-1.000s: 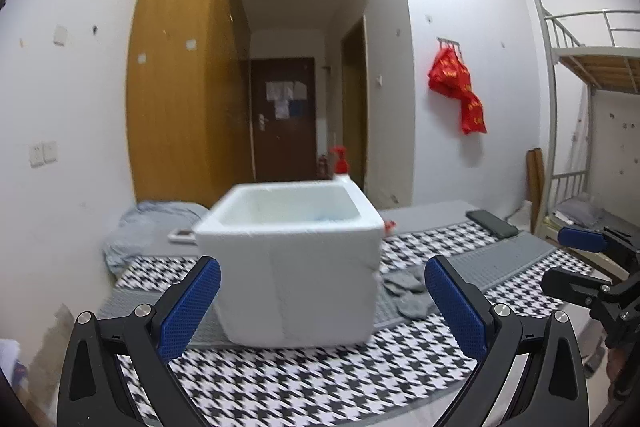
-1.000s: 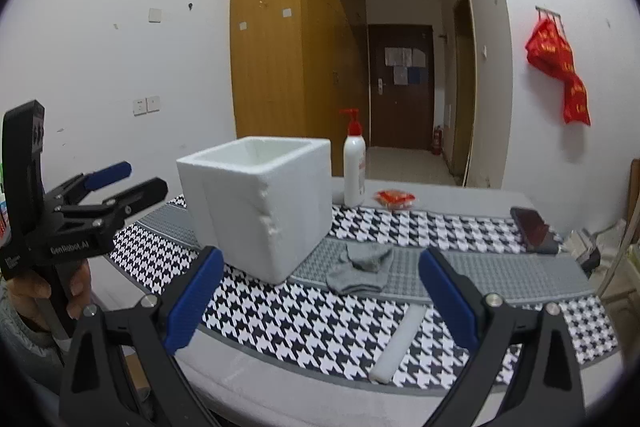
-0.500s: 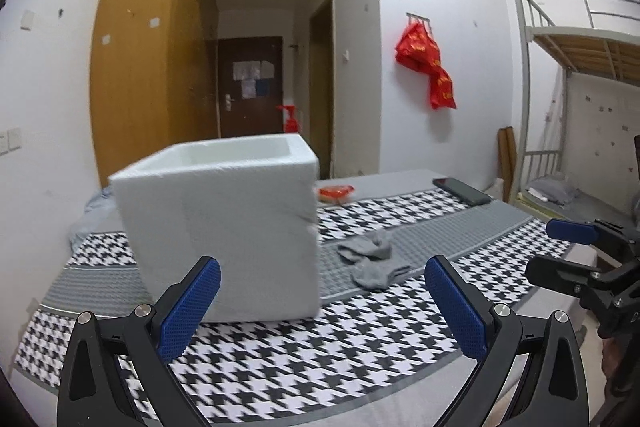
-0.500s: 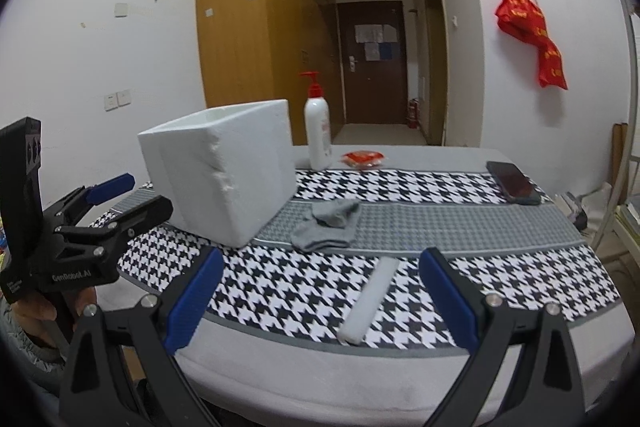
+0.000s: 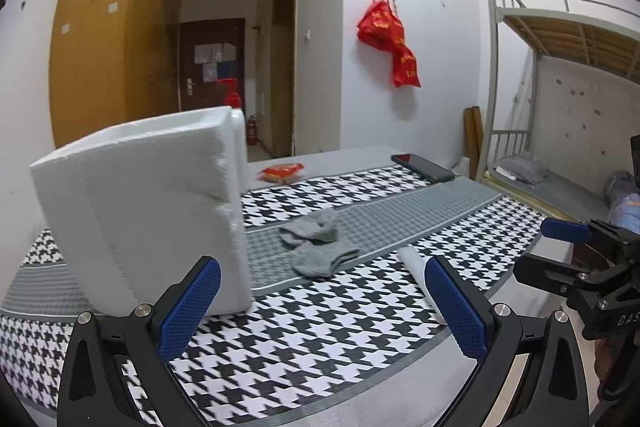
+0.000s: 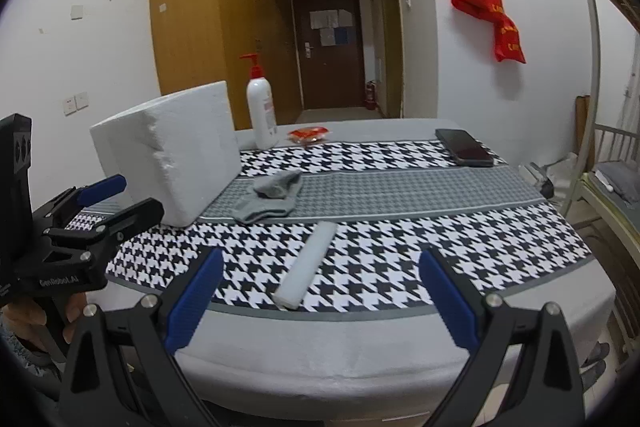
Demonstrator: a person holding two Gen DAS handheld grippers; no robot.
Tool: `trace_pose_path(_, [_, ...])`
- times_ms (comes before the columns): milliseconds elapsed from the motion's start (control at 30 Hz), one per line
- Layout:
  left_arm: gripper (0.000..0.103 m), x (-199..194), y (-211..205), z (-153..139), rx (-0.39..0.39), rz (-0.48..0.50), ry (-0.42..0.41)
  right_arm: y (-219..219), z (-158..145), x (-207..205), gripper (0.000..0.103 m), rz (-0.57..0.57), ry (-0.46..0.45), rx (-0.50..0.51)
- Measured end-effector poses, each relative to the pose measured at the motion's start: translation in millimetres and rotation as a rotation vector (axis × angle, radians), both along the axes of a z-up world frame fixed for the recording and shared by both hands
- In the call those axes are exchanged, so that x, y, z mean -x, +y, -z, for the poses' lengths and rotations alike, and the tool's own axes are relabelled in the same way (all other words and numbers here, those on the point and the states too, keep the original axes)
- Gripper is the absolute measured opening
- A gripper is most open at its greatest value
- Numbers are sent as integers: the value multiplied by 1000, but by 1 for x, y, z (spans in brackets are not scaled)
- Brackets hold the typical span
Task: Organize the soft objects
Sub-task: 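Withdraw the left tool from the box toward the grey sock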
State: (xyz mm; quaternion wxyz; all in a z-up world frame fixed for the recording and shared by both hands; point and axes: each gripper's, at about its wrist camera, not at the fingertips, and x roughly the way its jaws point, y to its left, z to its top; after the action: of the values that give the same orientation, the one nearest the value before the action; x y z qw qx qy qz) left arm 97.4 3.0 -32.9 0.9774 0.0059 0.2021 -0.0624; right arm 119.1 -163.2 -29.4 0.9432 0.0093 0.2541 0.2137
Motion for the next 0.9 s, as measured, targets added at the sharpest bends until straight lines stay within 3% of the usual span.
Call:
trace_pose_path(333, [102,-15,-12,7,-10,55,22,-9,12,-3,100,43,43,6])
trace_pose_path(900, [102,-50,-17,18,-4,93,153,-8,19,-12,100,42,64,-1])
